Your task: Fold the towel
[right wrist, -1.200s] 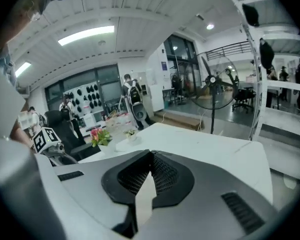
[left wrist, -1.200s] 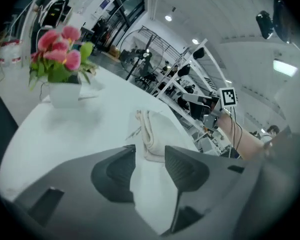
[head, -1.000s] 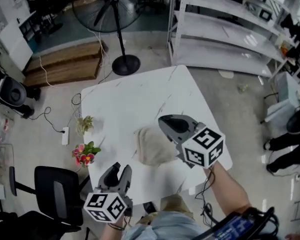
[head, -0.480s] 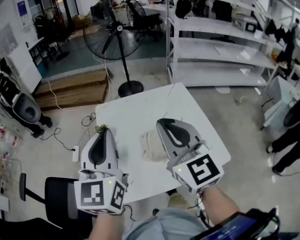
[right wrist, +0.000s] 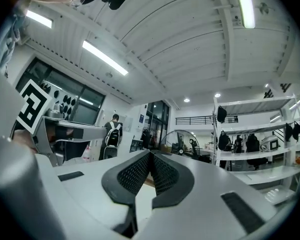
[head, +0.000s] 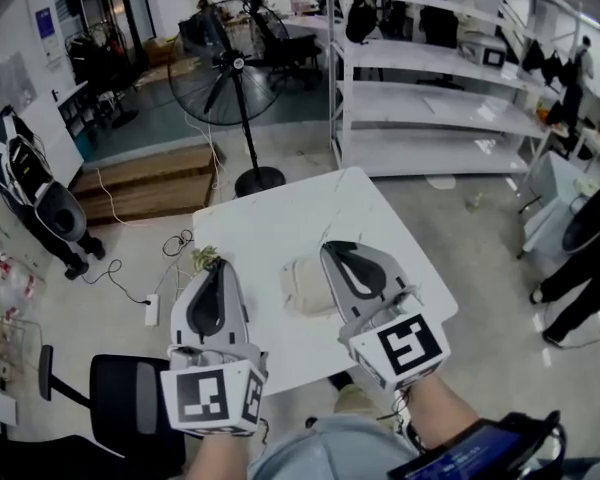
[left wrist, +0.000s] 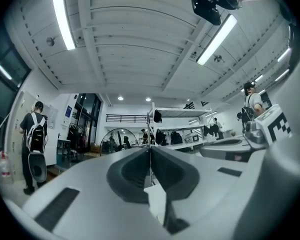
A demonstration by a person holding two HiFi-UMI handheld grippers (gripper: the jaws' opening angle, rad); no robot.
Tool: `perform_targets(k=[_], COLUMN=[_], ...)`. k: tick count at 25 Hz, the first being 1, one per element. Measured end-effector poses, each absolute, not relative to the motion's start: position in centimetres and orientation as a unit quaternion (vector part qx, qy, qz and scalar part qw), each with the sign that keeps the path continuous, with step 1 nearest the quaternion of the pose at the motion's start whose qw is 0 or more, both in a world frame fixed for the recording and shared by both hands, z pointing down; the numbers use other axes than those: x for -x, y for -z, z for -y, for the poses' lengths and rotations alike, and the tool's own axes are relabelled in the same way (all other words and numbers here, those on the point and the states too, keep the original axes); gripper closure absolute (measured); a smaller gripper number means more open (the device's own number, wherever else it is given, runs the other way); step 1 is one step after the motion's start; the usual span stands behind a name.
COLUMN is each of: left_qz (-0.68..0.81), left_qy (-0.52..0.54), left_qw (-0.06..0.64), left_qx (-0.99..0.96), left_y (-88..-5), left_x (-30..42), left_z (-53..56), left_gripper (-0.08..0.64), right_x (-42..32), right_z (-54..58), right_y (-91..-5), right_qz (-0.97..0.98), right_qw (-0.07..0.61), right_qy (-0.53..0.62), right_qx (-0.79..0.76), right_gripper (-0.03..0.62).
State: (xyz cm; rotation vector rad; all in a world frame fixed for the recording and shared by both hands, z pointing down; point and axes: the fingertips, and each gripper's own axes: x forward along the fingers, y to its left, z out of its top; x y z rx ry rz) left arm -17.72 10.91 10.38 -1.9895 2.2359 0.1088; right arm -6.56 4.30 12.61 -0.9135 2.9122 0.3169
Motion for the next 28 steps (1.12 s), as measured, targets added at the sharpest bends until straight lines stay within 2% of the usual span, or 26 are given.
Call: perform_targets(k=[28], left_qz=[-0.732], left_qy=[-0.026], left_qw=[0.081], left_qx=[0.675], left_y=[-11.1], left_x=[17.3], left_z=[-10.3], left_gripper=[0.549], right_x=[7.4], right_z=[-4.8], right_y=[-11.7], right_qz=[-0.941], right_qw=[0.051], right_qy=[-0.120], right_qx=[0.312], right_gripper=[0.580])
